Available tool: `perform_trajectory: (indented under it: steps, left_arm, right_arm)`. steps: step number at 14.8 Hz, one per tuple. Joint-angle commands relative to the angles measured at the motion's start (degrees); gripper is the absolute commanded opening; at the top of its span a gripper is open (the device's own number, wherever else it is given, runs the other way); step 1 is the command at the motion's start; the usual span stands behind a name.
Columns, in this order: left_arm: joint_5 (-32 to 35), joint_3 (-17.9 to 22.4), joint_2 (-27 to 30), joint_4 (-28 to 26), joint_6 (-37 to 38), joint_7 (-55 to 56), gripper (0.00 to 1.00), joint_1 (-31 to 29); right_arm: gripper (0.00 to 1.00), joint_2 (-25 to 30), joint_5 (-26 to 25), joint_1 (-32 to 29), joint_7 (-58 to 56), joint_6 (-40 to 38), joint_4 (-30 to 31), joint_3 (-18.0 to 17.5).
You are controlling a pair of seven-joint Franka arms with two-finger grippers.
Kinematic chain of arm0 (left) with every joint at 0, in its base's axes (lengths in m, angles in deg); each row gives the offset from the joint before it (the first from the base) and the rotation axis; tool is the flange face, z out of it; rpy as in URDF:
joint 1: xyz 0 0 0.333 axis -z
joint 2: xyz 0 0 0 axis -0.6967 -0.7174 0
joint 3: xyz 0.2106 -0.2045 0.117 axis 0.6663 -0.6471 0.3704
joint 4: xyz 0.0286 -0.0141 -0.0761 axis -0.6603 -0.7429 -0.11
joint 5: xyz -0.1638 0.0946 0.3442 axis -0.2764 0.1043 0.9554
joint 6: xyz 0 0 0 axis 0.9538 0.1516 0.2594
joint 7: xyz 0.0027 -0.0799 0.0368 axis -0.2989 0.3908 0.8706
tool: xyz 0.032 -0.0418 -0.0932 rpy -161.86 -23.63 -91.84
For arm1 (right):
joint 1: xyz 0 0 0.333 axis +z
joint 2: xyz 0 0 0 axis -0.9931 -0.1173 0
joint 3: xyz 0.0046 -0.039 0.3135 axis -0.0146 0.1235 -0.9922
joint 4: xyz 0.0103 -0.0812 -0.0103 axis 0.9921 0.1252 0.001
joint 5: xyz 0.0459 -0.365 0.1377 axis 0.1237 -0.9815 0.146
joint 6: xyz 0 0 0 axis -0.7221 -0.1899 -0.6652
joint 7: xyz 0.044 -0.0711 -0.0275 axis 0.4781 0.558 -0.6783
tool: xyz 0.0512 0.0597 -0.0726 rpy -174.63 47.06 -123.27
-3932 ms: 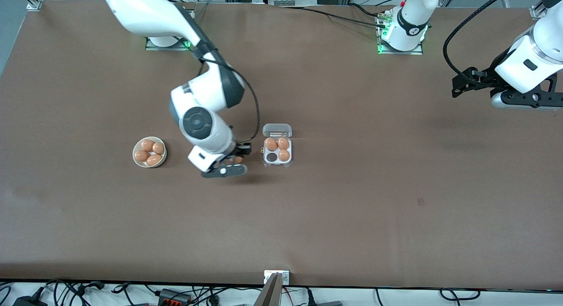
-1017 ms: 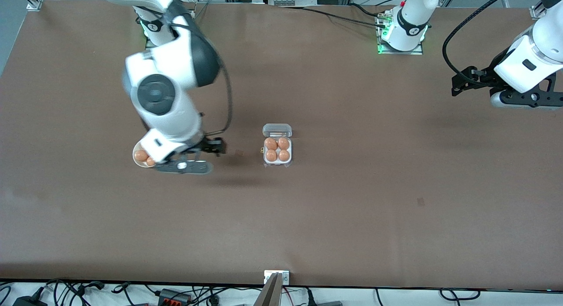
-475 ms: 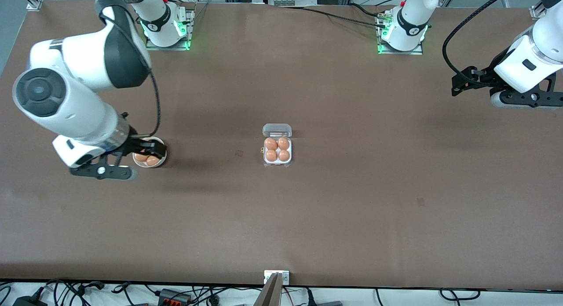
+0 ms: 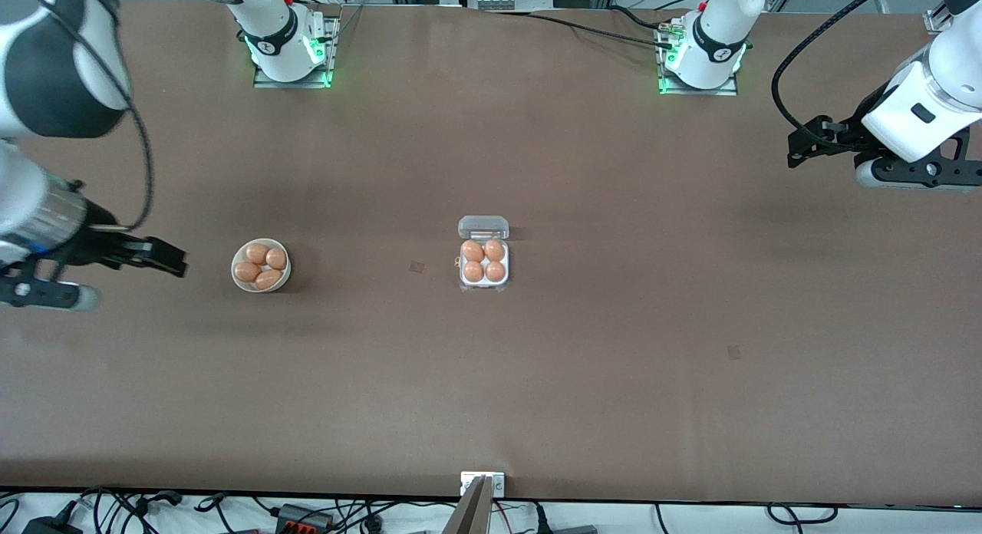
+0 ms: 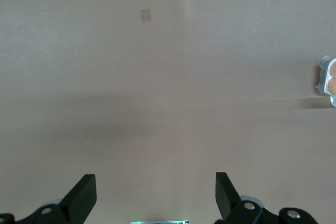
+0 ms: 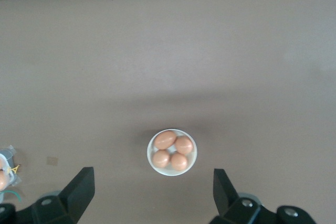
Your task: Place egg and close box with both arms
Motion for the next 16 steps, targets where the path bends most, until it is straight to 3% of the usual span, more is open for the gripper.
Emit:
perform_trajectory:
  steps: [1,6,13,16]
  left_arm:
    - [1.1,0.3,-0.7,1.8,1.4,0.2,1.00,0.4]
    - [1.0,0.2,-0.7,1.8,1.2,0.2,1.00,0.6]
    - [0.3,-0.2,-2.3,2.5,5.5,-0.2,1.00,1.4]
    - [0.3,-0.3,-2.6,2.5,8.5,-1.7,1.00,1.9]
  right_arm:
    - [1.00,4.0,0.1,-4.0,-6.5,-0.7,2.7,-1.3]
    - [1.00,6.6,-0.1,-5.6,-9.6,-5.3,3.0,-1.0]
    - [1.00,18.3,-0.6,-6.3,-9.6,3.4,21.4,-1.0]
    - [1.00,20.6,-0.9,-6.3,-10.0,2.9,23.4,-1.0]
